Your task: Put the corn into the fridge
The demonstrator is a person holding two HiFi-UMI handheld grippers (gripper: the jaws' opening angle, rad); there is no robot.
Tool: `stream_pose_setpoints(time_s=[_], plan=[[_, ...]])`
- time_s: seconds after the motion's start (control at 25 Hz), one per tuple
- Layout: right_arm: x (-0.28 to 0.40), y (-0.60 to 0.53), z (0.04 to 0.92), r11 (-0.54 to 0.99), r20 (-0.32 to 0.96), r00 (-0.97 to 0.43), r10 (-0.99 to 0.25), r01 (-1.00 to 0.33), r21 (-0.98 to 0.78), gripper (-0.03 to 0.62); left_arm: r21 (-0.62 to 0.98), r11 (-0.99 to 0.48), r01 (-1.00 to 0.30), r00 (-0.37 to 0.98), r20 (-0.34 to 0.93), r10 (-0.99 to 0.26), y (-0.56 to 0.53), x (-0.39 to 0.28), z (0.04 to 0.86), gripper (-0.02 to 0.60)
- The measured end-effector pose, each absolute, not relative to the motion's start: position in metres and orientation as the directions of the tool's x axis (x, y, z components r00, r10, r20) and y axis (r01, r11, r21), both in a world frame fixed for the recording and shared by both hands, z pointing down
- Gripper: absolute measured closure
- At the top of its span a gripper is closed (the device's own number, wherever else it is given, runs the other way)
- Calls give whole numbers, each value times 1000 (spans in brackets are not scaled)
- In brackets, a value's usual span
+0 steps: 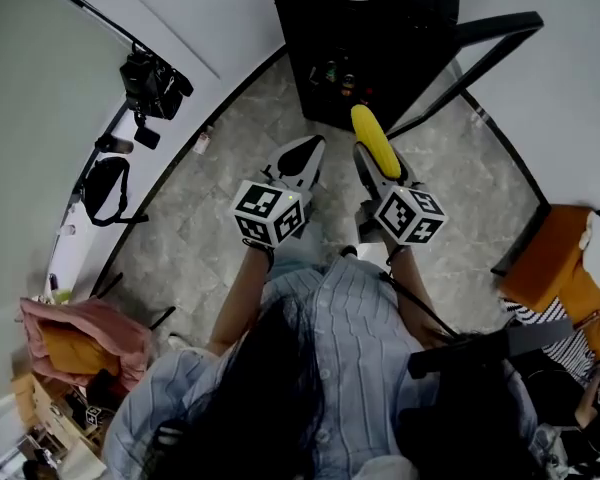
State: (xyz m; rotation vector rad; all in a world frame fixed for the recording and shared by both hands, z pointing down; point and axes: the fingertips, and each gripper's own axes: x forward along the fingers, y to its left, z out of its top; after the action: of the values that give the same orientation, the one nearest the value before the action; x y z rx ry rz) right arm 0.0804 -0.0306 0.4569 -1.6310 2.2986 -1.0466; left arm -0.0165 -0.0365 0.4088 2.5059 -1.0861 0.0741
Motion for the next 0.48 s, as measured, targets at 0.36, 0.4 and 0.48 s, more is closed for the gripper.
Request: stream_pose_setpoints(time_s=[0.36, 0.4, 0.48], plan=[[62, -87, 466, 81, 308, -325, -894, -793, -603, 336, 355, -672, -650, 756, 213, -619, -97, -36, 416, 572], [59, -92, 466, 73, 312, -317, -896, -796, -601, 336, 359, -677, -643, 762, 212, -611, -103, -39, 417, 573], [53, -101, 469, 58, 319, -302, -898, -801, -596, 336, 367, -684, -630, 773, 213, -598, -113, -46, 421, 572]])
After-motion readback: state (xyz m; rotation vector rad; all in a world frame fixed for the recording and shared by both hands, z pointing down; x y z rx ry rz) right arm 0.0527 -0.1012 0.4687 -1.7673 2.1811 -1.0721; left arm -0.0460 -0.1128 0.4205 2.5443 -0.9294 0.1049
